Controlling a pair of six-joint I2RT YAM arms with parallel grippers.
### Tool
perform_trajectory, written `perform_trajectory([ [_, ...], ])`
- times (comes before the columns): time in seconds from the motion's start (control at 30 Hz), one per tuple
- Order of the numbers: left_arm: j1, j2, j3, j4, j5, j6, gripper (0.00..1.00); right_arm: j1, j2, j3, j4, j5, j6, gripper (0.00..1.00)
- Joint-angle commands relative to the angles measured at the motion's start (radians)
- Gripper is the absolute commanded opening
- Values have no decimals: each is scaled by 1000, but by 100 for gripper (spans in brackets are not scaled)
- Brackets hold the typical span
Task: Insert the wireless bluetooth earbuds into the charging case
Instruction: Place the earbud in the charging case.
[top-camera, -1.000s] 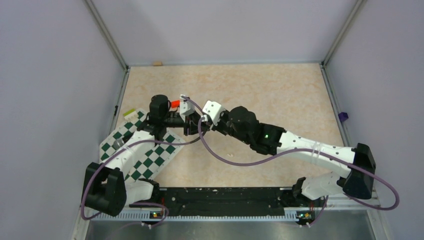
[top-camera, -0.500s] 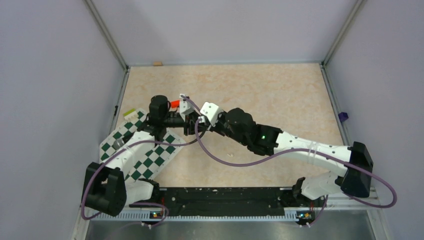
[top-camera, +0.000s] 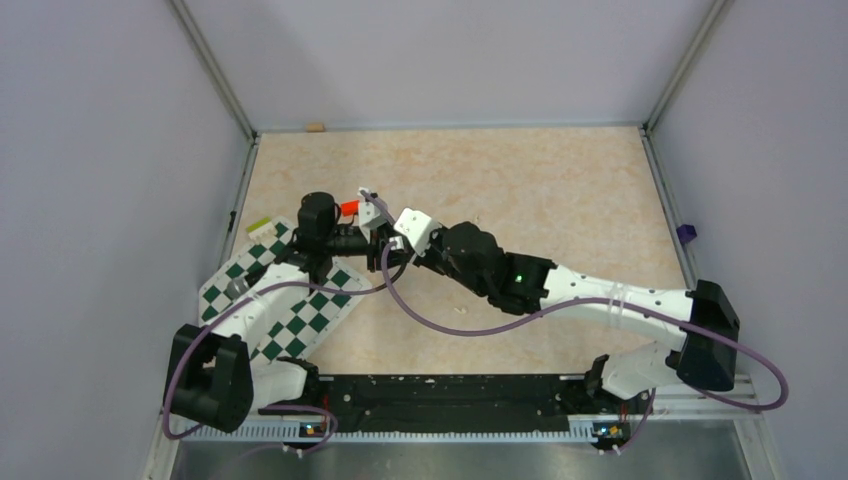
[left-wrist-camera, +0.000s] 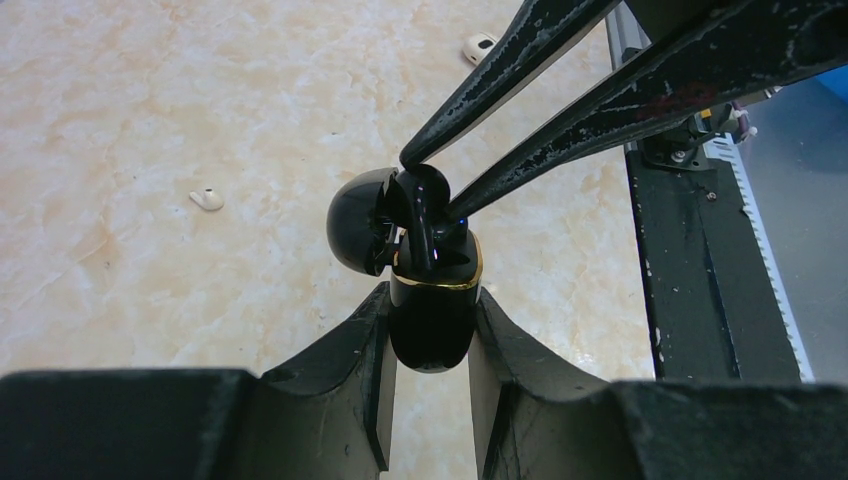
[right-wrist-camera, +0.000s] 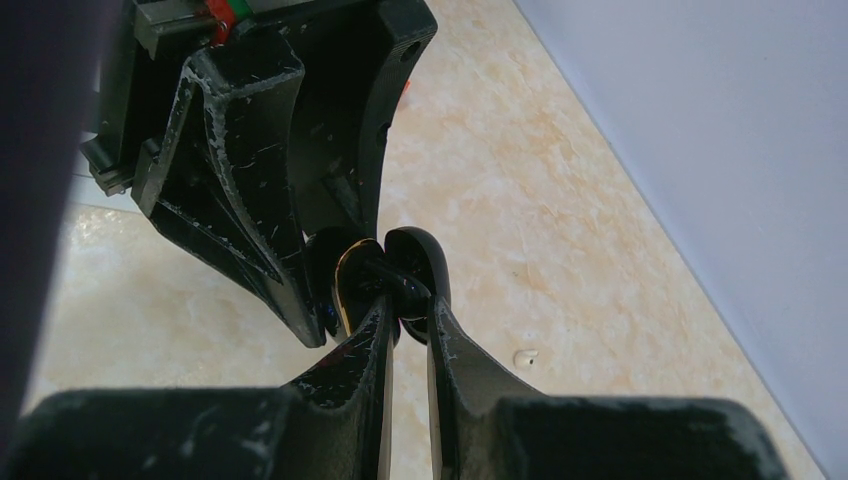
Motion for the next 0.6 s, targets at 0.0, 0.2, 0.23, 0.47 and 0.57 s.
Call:
perform_trajectory([
  [0.0,-7,-21,3,67,22,20,0,37,0,29,30,-38,4,14],
  [0.2,-6,-23,2,67,32,19,0,37,-14,31,38,-20,-10,28],
  [0.23,-7,-24,1,66,36,20,0,38,-16,31,38,-19,-14,30],
  [0.47,0,-24,-3,90,59,-1,0,38,-33,40,32,-20,-29,35],
  [0.57,5,-23,-13,136,76,-41,0,37,-42,56,10,-37,-34,37],
])
